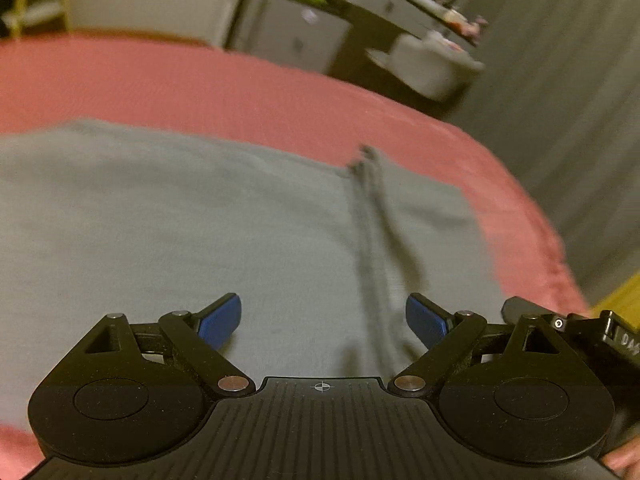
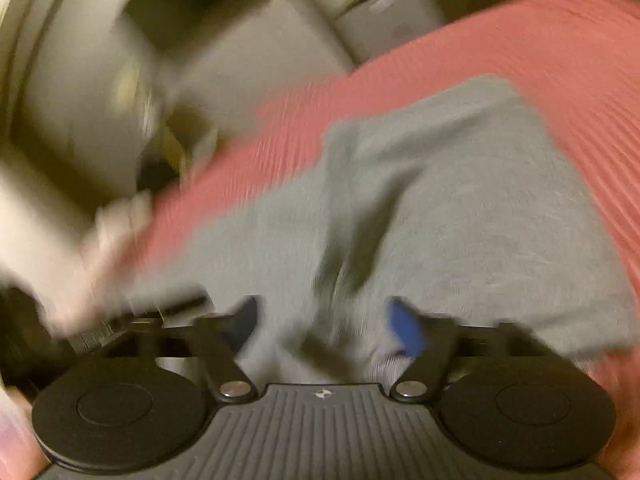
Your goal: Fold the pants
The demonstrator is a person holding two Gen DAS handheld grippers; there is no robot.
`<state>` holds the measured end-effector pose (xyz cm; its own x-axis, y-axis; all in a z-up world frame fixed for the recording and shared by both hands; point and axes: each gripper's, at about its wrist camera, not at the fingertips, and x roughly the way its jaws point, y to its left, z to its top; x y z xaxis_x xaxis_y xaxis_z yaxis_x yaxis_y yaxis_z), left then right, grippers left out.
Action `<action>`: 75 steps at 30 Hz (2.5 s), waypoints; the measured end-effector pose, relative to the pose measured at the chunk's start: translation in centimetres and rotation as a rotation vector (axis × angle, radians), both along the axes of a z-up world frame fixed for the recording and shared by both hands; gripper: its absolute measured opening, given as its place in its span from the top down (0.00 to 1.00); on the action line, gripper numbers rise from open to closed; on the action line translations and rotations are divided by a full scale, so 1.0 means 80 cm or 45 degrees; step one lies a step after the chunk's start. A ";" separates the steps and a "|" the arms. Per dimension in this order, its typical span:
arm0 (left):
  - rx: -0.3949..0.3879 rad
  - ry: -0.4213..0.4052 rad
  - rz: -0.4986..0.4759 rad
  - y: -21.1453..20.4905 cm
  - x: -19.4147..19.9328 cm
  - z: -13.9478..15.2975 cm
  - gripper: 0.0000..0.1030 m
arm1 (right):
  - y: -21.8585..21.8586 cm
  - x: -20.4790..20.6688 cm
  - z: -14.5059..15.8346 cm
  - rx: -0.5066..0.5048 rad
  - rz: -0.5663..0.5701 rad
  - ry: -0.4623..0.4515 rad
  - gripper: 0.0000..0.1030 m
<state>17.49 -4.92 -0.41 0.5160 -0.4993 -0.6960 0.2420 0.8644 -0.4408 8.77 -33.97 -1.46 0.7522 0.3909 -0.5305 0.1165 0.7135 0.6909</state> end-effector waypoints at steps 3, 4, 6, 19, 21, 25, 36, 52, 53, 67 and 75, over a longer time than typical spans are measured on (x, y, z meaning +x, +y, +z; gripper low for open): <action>-0.100 0.119 -0.091 -0.036 0.035 -0.018 0.09 | -0.045 -0.037 -0.039 0.309 -0.339 0.028 0.09; -0.121 0.168 -0.117 -0.047 0.045 -0.027 0.11 | -0.057 -0.047 -0.057 0.461 -0.416 0.034 0.09; -0.152 0.264 -0.151 -0.066 0.062 -0.045 0.20 | -0.072 -0.058 -0.078 0.644 -0.469 -0.005 0.09; -0.088 0.309 -0.057 -0.115 0.085 -0.067 0.82 | -0.079 -0.039 -0.076 0.545 -0.435 -0.044 0.09; -0.072 0.249 -0.066 -0.116 0.077 -0.054 0.83 | -0.080 -0.045 -0.075 0.558 -0.463 -0.080 0.09; -0.102 0.136 -0.038 -0.084 0.051 -0.020 0.84 | -0.080 -0.053 -0.070 0.642 -0.404 -0.138 0.07; -0.008 0.191 0.199 0.039 0.024 -0.043 0.44 | -0.037 -0.025 -0.071 0.549 -0.270 0.152 0.06; -0.128 0.220 0.145 0.013 0.037 -0.061 0.80 | -0.012 -0.025 -0.050 0.416 -0.301 0.120 0.49; -0.128 0.222 0.146 0.023 0.038 -0.064 0.78 | -0.011 -0.026 -0.049 0.416 -0.308 0.100 0.49; -0.200 0.307 0.191 0.005 0.113 -0.071 0.85 | -0.035 -0.020 -0.096 0.608 -0.562 0.237 0.85; -0.158 -0.099 0.137 0.041 0.054 0.040 0.86 | 0.001 -0.023 -0.034 0.288 -0.363 0.012 0.90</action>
<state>21.80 -1.65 2.80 0.6210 -0.5181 -0.5881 0.1888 0.8272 -0.5293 6.93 -33.89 -4.18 0.8436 0.2743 -0.4617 0.2957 0.4804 0.8257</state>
